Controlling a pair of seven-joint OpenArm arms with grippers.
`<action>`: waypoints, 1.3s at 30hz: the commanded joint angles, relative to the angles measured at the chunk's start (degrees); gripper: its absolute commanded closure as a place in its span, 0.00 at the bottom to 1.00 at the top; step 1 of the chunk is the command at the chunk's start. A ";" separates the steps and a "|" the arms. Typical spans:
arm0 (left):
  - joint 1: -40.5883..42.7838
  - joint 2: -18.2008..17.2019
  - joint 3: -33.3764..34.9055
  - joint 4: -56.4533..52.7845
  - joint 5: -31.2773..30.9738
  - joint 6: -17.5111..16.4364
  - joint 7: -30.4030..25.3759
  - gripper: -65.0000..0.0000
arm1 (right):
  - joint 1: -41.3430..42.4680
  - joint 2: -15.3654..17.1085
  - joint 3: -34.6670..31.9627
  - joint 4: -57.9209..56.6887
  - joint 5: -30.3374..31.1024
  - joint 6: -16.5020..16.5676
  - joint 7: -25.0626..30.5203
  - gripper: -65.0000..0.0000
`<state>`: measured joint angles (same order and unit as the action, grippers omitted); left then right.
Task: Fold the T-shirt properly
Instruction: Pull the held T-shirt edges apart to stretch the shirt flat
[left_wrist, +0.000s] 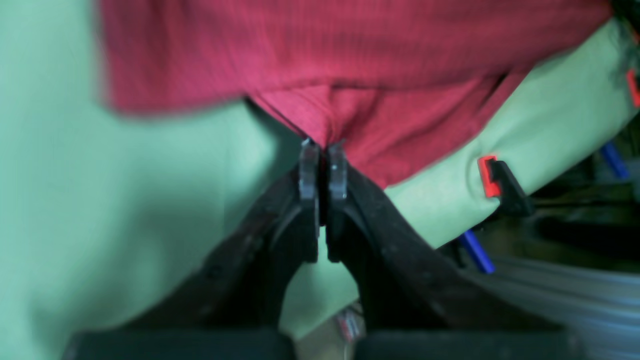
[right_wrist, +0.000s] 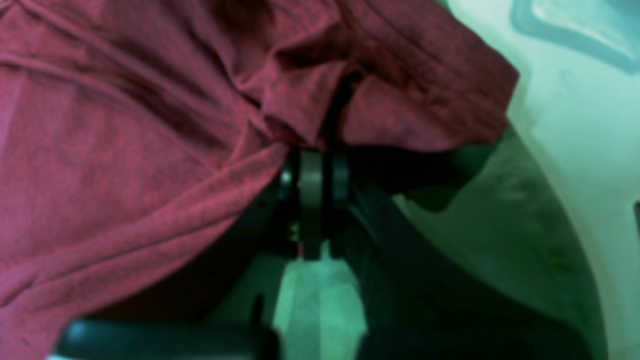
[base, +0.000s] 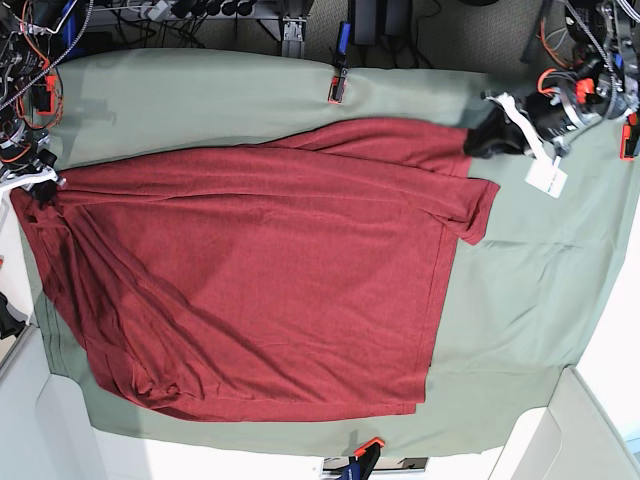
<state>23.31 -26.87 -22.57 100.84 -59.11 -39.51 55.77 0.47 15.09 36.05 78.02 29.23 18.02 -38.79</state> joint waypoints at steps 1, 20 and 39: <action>-0.11 -1.88 -0.50 1.99 -1.84 -0.49 0.59 1.00 | 0.59 1.11 0.66 1.01 1.62 0.24 0.44 1.00; -3.43 -14.88 0.22 4.00 -2.03 -0.49 1.44 1.00 | 8.46 1.25 5.79 0.33 1.90 -0.07 -1.75 1.00; -15.61 -14.88 6.82 -8.44 2.45 -0.49 -3.26 1.00 | 20.41 1.07 1.16 -16.11 -2.62 -1.73 -1.51 1.00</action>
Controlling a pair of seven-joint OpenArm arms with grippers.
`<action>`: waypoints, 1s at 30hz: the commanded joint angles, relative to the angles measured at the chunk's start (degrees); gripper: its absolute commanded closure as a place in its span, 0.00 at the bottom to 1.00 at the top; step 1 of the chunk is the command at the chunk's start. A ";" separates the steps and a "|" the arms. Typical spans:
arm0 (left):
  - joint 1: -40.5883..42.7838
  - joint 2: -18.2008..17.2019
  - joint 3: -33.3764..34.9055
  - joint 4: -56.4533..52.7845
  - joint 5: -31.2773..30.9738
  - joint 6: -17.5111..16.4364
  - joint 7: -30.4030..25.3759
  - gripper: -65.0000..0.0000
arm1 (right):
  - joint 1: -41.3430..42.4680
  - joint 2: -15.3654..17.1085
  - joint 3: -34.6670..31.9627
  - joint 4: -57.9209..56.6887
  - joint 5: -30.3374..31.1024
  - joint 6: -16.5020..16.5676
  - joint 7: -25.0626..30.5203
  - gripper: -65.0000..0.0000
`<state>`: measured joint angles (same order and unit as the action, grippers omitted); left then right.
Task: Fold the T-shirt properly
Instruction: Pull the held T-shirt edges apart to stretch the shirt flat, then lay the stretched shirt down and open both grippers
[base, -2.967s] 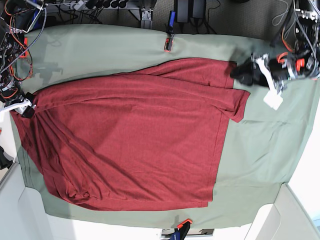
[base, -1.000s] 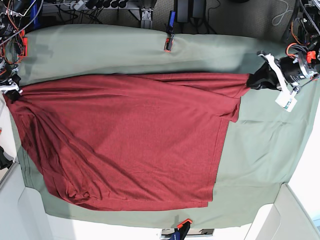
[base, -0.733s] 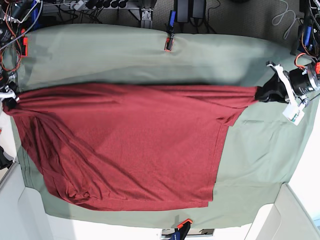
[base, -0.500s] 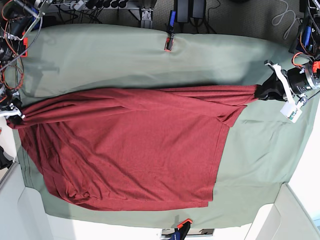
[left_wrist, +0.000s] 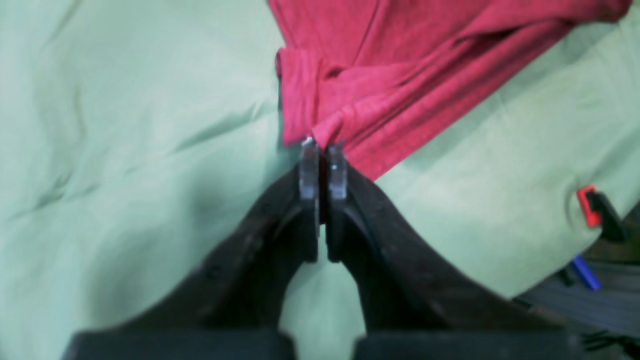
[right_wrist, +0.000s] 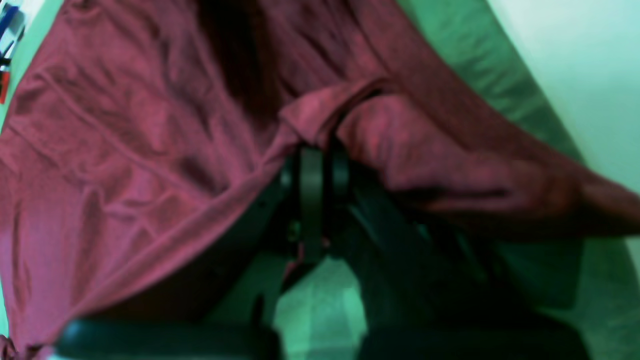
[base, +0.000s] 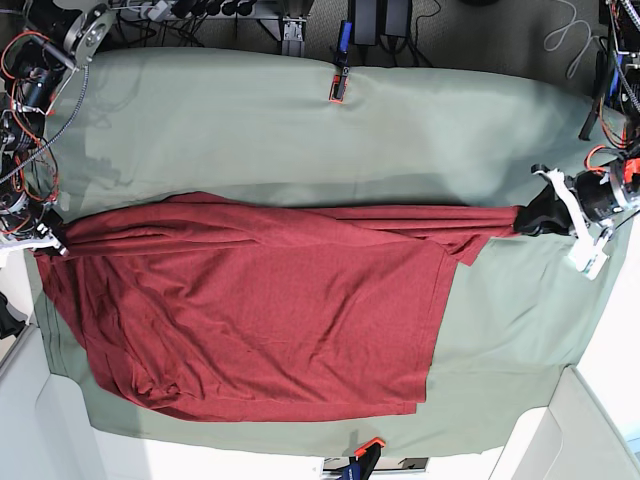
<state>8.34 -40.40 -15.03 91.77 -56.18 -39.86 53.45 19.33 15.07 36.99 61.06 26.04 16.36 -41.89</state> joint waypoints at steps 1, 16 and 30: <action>-2.01 -1.36 1.22 -0.61 -0.04 -0.14 -0.96 1.00 | 2.10 1.11 0.22 0.11 0.26 -0.09 1.62 1.00; -21.99 -1.31 18.45 -17.62 2.86 -0.14 -1.38 1.00 | 9.79 1.11 -0.33 -11.04 -4.20 3.32 4.63 1.00; -22.14 -0.85 18.45 -17.70 -0.15 -0.14 -0.28 1.00 | -0.11 1.31 -0.61 3.82 15.87 14.12 -1.62 0.37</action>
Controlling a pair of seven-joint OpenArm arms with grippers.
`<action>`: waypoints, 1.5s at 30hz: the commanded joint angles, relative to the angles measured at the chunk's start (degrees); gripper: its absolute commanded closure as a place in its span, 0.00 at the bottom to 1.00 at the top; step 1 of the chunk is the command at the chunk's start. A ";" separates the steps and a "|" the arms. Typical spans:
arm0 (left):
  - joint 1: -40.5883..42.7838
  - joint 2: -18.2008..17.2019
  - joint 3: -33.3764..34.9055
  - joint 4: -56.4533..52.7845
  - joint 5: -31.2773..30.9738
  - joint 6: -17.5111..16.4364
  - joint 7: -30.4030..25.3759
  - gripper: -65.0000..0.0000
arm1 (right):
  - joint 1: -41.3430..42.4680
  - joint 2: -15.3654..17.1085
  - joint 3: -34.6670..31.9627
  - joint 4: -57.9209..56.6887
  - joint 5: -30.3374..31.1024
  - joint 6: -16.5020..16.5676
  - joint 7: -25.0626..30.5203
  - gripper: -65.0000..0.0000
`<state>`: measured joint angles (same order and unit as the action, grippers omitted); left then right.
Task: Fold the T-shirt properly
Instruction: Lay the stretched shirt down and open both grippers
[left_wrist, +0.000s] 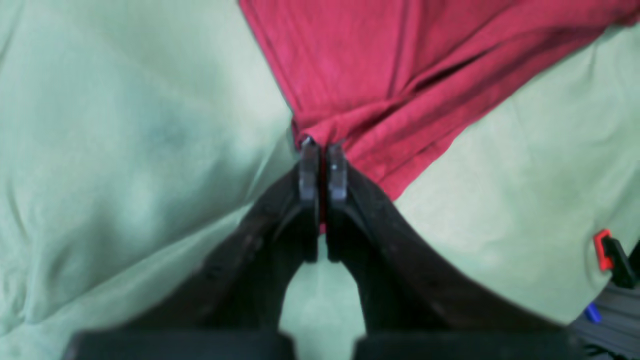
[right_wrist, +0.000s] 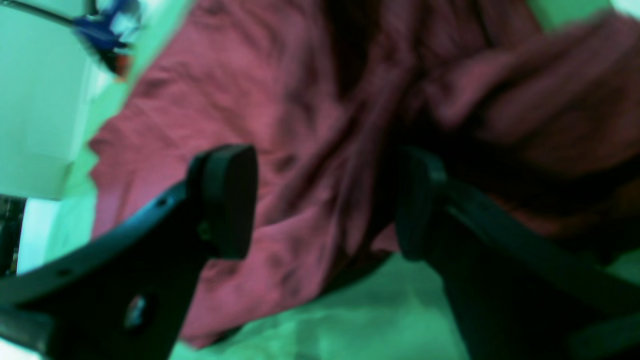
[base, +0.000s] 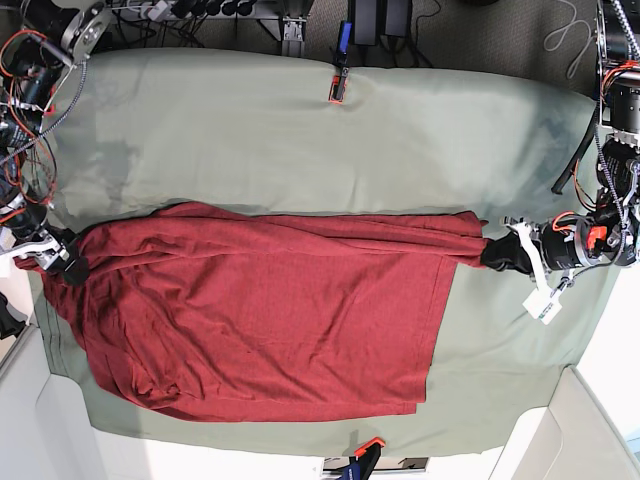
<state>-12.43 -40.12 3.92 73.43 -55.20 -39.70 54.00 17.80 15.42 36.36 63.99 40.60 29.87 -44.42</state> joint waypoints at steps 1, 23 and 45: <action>-1.36 -1.05 -0.50 0.63 -1.16 -0.30 -0.83 1.00 | 0.61 0.96 0.00 2.91 1.70 0.61 0.15 0.37; -1.01 0.59 -0.50 0.63 -1.36 -0.30 0.28 1.00 | -11.47 -13.88 -11.65 11.93 -0.94 -1.25 1.07 0.37; -1.07 -0.07 -0.50 0.66 -2.84 -0.30 3.02 1.00 | -11.21 -16.20 -11.63 20.72 -0.74 -1.55 -1.27 0.96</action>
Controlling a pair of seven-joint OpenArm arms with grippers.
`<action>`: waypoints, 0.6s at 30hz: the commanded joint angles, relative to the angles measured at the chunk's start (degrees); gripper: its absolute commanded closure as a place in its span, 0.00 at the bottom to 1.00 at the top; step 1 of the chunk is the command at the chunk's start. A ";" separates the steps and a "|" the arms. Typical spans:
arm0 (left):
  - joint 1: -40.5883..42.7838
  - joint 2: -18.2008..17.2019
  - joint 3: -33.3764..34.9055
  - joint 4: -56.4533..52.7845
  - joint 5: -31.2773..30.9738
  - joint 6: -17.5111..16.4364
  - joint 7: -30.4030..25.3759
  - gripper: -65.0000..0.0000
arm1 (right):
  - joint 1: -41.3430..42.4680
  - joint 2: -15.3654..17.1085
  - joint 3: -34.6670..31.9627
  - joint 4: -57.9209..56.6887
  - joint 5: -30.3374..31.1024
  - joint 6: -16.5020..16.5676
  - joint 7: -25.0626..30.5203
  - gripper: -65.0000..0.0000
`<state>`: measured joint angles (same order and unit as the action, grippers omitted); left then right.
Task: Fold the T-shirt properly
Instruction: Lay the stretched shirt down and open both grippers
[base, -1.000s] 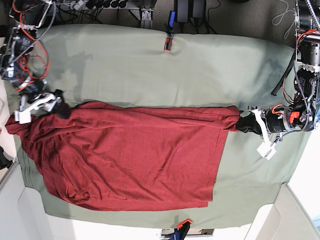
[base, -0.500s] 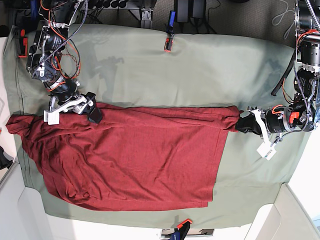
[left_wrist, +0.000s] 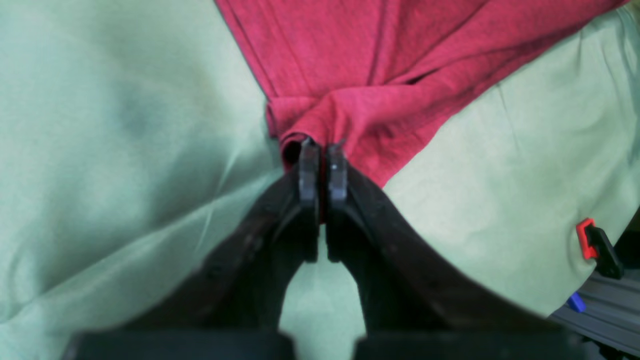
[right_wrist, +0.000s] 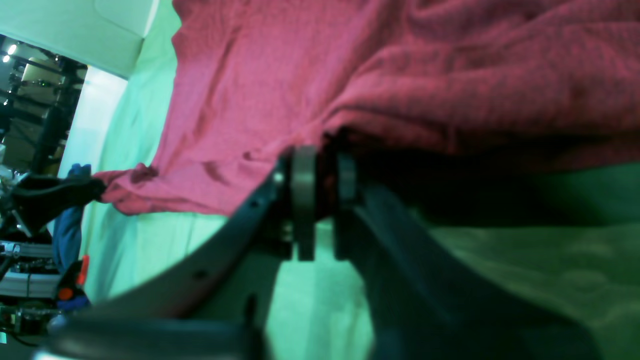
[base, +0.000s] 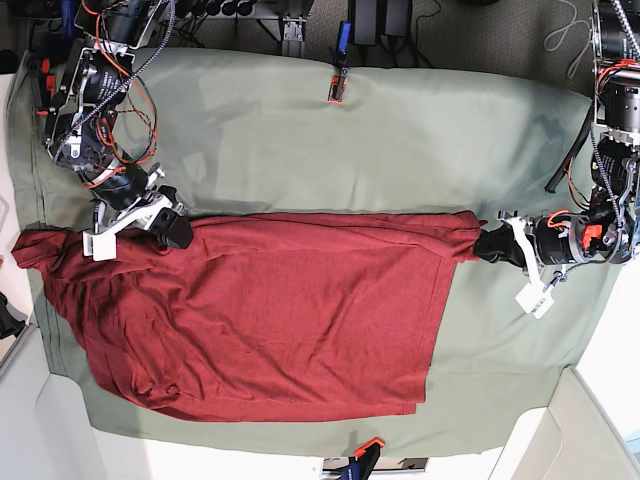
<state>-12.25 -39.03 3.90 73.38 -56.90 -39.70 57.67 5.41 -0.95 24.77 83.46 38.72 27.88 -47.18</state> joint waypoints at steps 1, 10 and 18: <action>-1.25 -1.14 -0.48 0.70 -1.11 -0.30 -0.85 1.00 | 1.55 0.17 -0.04 1.22 1.07 0.44 1.86 0.97; -2.08 -0.96 -0.48 0.68 5.11 -0.30 -6.91 1.00 | 9.75 0.17 -0.07 -0.50 -9.29 -1.22 6.36 0.97; -2.19 -0.94 -0.48 0.68 5.11 -0.30 -8.15 0.67 | 17.94 0.17 -0.07 -13.68 -12.98 -2.03 7.54 0.77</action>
<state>-13.08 -38.87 3.90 73.38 -51.00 -39.70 50.70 21.87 -0.97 24.77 68.90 24.64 25.30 -40.91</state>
